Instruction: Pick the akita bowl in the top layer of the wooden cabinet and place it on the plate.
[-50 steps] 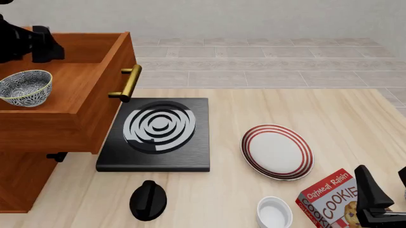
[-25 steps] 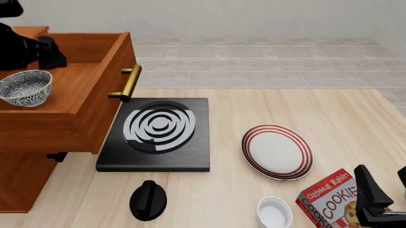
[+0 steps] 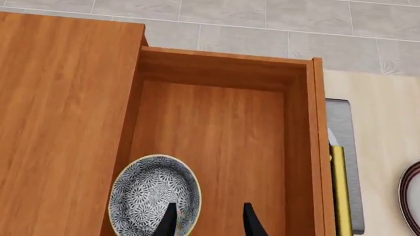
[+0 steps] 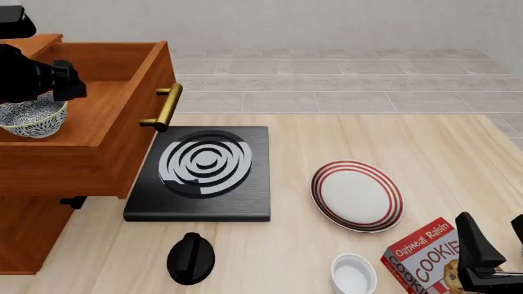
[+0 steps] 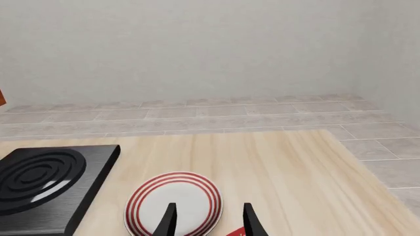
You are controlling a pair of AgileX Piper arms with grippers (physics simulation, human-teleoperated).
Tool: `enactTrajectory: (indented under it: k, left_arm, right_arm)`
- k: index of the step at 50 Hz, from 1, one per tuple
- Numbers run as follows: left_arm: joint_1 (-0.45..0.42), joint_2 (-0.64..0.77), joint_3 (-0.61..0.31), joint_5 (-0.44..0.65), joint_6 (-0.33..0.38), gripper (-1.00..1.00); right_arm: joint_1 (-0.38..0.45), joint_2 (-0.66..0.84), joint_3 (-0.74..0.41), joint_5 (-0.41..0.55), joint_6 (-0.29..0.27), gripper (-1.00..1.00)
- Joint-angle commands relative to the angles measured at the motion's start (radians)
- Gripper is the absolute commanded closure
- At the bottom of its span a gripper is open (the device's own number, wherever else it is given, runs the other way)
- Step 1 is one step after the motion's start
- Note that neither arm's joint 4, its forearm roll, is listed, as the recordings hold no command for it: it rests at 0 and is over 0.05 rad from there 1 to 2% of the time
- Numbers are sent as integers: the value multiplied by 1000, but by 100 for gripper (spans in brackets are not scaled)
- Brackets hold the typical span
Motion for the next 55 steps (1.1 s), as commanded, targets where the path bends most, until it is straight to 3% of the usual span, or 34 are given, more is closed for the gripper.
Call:
enactTrajectory:
  k: [1, 55]
  left_arm:
    - [10, 7, 21, -14, 3, -100]
    - [33, 24, 137, -105, 37, -100]
  right_arm:
    - [-1, -5, 0, 5, 2, -100]
    - [0, -6, 1, 8, 3, -100]
